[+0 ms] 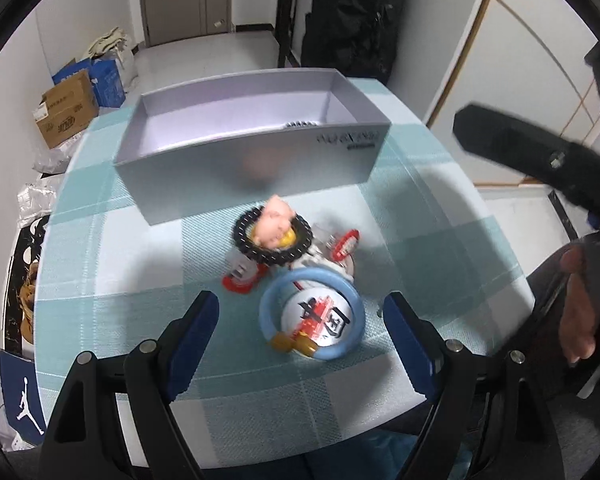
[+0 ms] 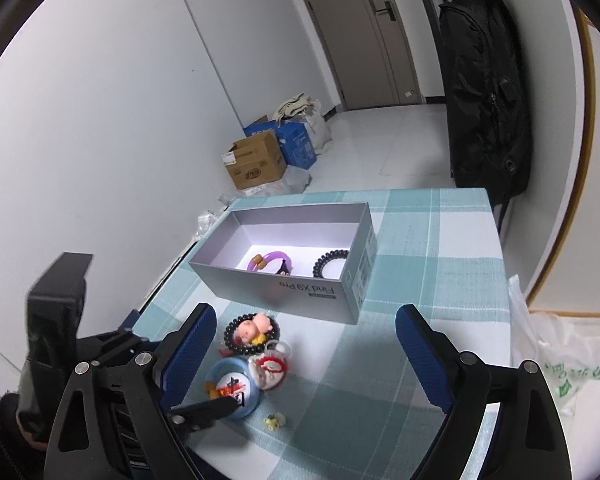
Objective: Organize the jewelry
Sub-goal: 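Withdraw both tools from the box back over the pile, then grasp the light-blue ring bangle with the left tool and lift it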
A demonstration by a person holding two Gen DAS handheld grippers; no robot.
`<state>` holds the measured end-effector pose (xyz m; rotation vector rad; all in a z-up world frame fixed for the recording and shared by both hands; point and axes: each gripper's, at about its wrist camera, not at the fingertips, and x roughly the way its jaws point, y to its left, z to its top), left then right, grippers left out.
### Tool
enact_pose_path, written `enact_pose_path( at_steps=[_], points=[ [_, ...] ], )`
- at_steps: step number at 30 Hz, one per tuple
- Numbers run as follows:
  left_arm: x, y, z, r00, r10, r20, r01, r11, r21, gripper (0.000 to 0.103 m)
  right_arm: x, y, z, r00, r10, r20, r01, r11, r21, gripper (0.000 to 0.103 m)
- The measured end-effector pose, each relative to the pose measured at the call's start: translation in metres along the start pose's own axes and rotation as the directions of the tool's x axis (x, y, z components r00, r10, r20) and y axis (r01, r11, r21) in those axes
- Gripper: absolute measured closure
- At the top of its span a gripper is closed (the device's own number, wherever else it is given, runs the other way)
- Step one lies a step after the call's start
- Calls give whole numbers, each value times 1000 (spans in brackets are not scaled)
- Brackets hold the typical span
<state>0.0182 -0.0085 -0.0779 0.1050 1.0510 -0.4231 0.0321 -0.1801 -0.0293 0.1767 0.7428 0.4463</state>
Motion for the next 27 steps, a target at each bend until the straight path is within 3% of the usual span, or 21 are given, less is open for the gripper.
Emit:
enact_pose_path(
  at_steps=[7,17,20,21,27],
  points=[
    [8,-4,-4,997,70,-19,-69,997,47,22,-6,0,-2,1000,5,10,-5,1000,10,10],
    [14,-5,-6,995,82,-50,-79,995,60,22,-12,-5,-3,1000,4,20,-5,1000,31,9],
    [14,-3,-3,996,60,-60,-58,997,41,32,-13,-6,-4,1000,3,21,-4,999,35,9],
    [13,-3,-2,997,57,-57,-54,998,44,44,-14,-6,-4,1000,2,21,-3,999,38,9],
    [13,-3,-1,998,25,-59,-22,999,39,46,-13,-6,-6,1000,-3,14,2,999,38,9]
  ],
)
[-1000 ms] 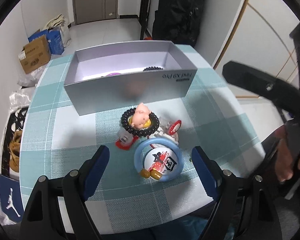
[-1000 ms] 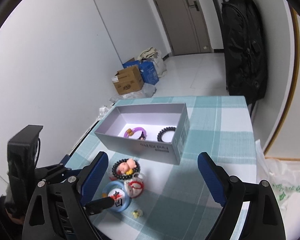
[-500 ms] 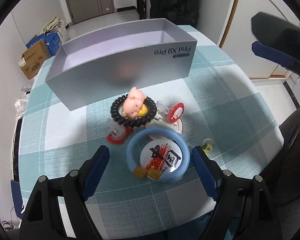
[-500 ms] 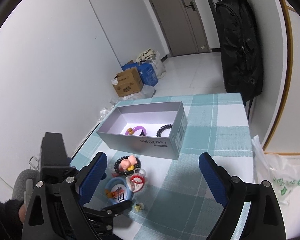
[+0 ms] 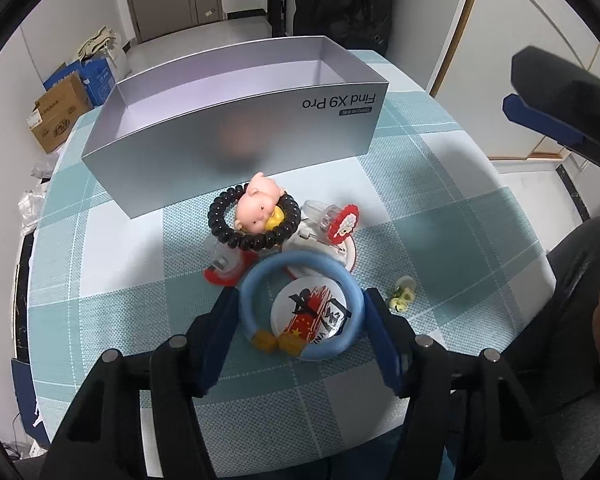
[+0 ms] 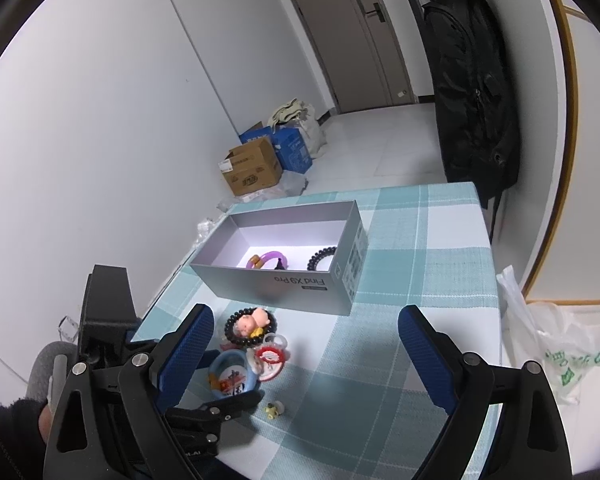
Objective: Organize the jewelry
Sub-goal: 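Grasp the light-blue ring bangle with the left tool and lift it, then hold the blue bangle up with the left tool while the right tool grasps a small bead bracelet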
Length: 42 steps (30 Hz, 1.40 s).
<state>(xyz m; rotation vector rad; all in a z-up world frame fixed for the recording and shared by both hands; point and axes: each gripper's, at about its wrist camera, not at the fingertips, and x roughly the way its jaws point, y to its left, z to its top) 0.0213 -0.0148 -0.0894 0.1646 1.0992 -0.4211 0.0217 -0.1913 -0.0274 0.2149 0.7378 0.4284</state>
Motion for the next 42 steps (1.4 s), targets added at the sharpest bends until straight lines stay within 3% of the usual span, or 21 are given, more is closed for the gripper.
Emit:
enact_pose_path(
  at_steps=[7,16,27,35,42],
  points=[
    [-9,9,2,997,-68,30,69,997,-36,46,2,-2,-4,1000,-13,-17,13,1000,12,9],
    [-31,19,9,985,-126,121,136,987,-84,46,16,-1,-17,991,-26,-129,28,1000,14,9],
    [-59,43,15,963,-121,243,159,977,-145,46,37,19,-36,967,-60,-247,43,996,-72,9],
    [-67,63,13,953,-115,282,178,962,-208,46,42,31,-48,957,-103,-270,65,987,-146,10],
    [-71,72,12,949,-109,297,181,957,-227,46,52,36,-56,947,-103,-305,45,981,-191,32]
  ],
)
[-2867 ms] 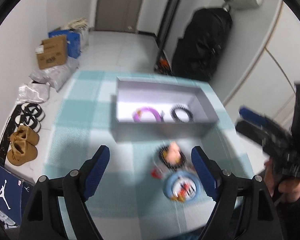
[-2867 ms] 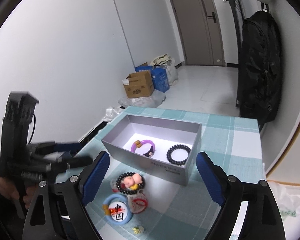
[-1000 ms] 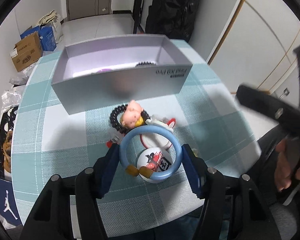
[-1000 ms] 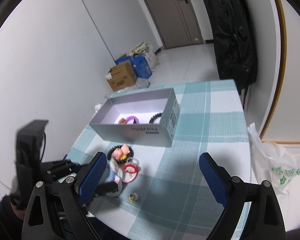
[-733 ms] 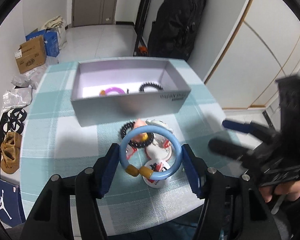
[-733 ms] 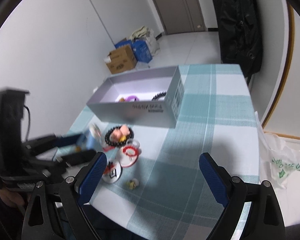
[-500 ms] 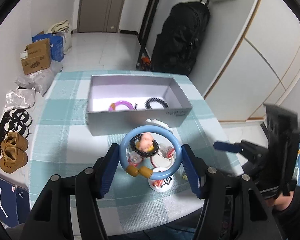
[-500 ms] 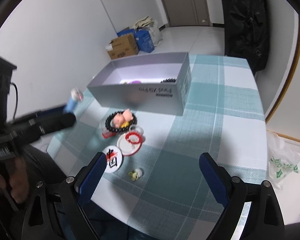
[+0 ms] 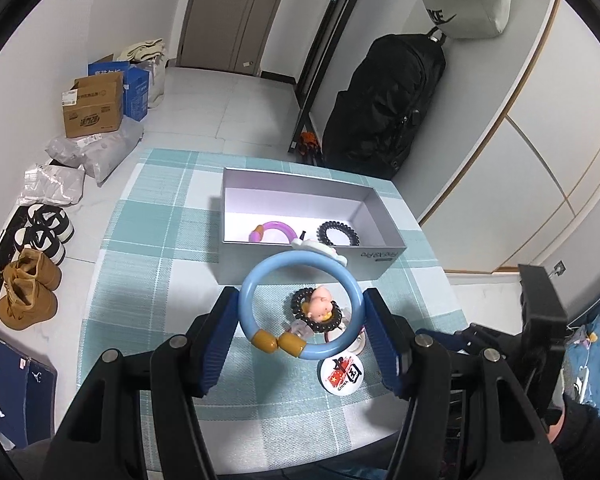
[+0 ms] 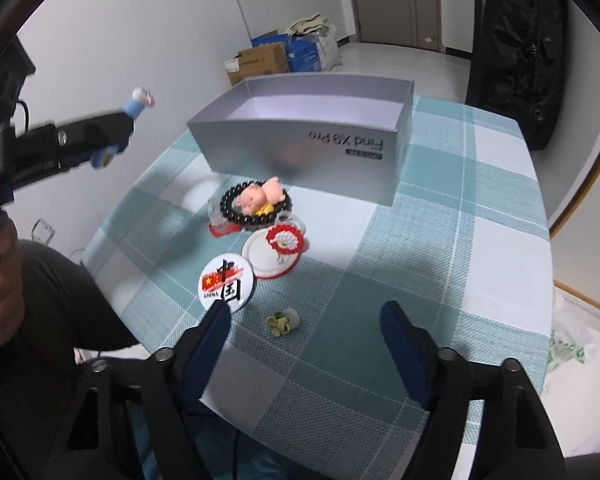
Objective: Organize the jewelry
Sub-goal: 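Hold the blue bangle up with the left tool while the right tool grasps a small bead bracelet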
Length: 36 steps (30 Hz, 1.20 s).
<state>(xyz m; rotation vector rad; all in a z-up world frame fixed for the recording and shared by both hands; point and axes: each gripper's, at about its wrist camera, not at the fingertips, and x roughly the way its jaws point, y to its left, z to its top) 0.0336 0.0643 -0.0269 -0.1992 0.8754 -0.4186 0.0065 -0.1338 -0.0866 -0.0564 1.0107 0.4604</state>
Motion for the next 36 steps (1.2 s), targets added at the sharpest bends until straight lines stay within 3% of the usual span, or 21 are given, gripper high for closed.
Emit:
enact_pose_path(
  at_steps=[9,14,15,21,36],
  points=[
    [-3,3,1,1000,-4,9,4,1000,-7,46,10,18,-3,999,-54,-3,53,992,-116,55],
    [-5,4,2,1000,-3,17,3,1000,-6,46,11,25,-5,995,-97,11,98,981,-165,76],
    [-5,5,2,1000,-3,17,3,1000,-8,46,11,27,-5,995,-98,13,99,978,-182,84],
    [-5,5,2,1000,-3,23,4,1000,-11,46,9,36,-6,993,-112,27,115,968,-224,86],
    [-4,2,5,999,-8,38,9,1000,-11,46,-13,17,14,994,-27,107,36,996,-82,86]
  ],
)
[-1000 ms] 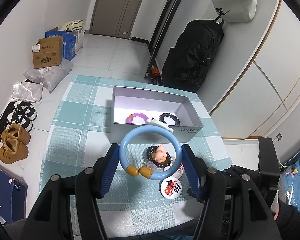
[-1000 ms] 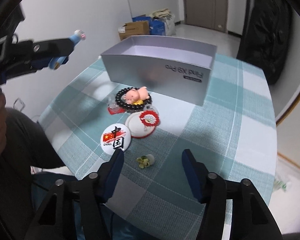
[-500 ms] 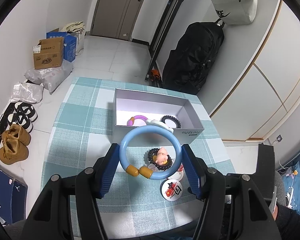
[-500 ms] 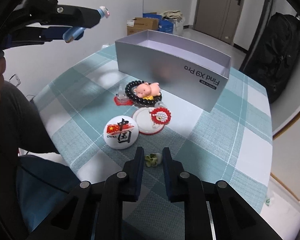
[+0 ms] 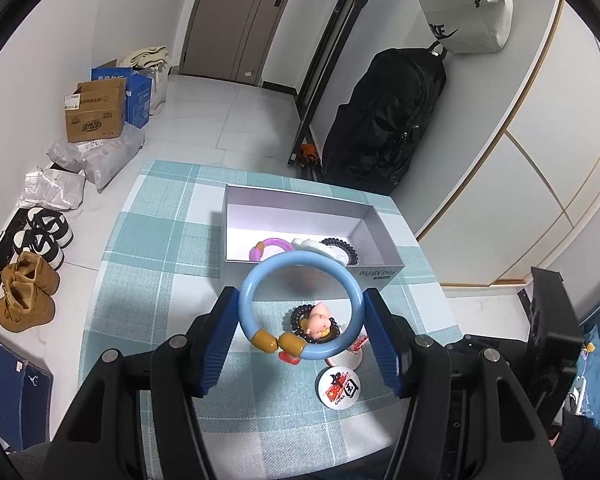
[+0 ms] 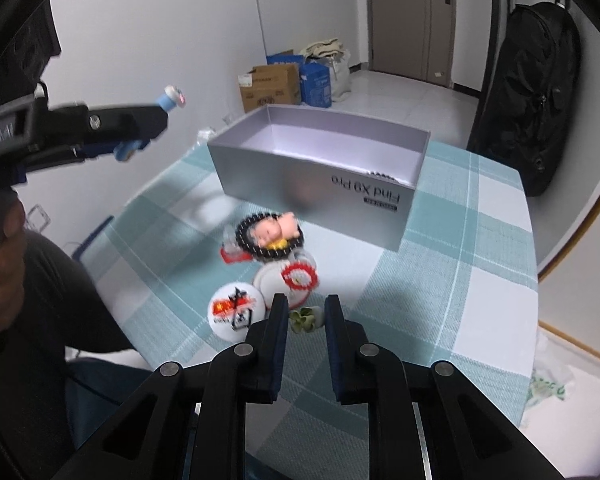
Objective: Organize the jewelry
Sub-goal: 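Hold the blue bangle up with the left tool while the right tool grasps a small bead bracelet, then lower both held items into the silver box and open both tools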
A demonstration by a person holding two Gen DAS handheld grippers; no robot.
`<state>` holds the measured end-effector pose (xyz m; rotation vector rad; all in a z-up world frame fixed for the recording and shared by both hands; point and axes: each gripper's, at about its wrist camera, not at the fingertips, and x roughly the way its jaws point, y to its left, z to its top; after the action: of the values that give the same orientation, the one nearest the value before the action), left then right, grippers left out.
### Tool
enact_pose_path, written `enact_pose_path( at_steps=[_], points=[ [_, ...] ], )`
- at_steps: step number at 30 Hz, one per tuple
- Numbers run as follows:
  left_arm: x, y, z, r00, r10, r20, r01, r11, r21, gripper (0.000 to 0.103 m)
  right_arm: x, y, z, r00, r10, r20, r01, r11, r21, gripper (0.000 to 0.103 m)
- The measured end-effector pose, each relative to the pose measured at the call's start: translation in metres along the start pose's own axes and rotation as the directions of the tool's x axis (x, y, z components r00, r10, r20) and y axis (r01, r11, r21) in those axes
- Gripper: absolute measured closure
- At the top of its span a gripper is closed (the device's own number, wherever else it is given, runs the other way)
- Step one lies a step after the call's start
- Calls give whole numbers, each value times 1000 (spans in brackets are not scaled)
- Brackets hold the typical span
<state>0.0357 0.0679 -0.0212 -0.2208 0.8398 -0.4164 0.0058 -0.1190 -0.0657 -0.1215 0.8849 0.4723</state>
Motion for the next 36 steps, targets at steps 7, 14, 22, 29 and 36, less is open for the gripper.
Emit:
enact_pose_path(
  at_steps=[7,14,22,29,36],
  points=[
    [5,-3,6,1000,14,8,-14,1000,-5,46,-12,-9,18,996,35,82,-40,997,60,86],
    [13,-7,20,999,23,23,-23,1000,7,46,-20,-18,43,989,63,133,-73,995,74,86],
    [31,-10,34,1000,26,-1,-26,999,19,46,-17,-32,70,983,92,160,-108,989,101,86],
    [52,-11,50,999,26,-35,-25,1000,16,46,-2,-47,94,981,103,164,-123,985,117,86],
    [77,-11,60,997,20,-75,-17,999,29,46,20,-61,112,980,120,156,-141,981,135,86]
  ],
)
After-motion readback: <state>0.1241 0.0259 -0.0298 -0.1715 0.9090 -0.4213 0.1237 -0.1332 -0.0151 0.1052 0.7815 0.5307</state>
